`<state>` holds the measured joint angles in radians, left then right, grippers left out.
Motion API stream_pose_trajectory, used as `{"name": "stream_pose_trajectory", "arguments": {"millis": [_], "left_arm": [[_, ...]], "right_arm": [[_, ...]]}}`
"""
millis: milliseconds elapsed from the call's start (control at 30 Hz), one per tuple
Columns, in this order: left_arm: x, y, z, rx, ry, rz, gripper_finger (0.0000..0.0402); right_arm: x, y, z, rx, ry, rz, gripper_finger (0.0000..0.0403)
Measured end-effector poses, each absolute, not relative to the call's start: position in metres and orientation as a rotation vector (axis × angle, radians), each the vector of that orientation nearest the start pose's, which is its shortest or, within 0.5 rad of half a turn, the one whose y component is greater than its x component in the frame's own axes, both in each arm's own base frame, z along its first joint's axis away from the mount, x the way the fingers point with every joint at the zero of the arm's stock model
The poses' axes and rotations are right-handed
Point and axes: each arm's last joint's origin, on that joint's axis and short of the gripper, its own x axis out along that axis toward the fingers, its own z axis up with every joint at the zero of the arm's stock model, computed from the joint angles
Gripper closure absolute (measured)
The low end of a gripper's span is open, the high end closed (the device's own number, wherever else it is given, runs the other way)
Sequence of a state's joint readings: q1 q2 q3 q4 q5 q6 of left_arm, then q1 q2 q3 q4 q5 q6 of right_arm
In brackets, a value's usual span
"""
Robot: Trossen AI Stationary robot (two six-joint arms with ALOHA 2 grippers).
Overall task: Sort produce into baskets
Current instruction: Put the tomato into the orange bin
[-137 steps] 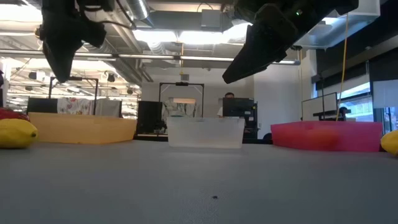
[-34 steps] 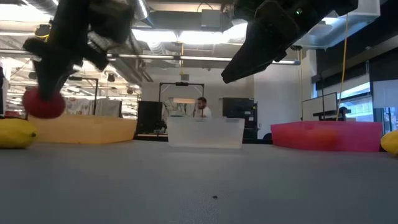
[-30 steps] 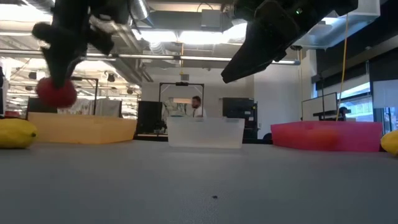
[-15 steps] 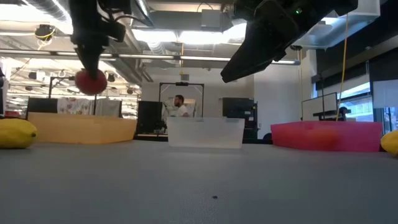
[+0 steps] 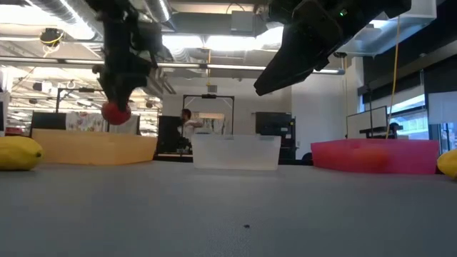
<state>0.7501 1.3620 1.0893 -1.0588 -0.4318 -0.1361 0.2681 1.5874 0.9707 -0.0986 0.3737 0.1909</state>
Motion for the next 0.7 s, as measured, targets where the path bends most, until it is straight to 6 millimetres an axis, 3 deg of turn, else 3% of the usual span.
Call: {"name": "stream_pose_trajectory", "arguments": {"millis": [300,700], "left_arm": [[0.159,0.225,0.221,-0.444,1.385,1.196,0.0164],[0.151,0.248,0.190,-0.461,1.511,1.249,0.0164]], "right_arm": [[0.321,0.077,0.212,-0.043,0.666,-0.165,0.0121],[0.321,0.077,0.212,-0.054,0.673,-0.163,0.0121]]}}
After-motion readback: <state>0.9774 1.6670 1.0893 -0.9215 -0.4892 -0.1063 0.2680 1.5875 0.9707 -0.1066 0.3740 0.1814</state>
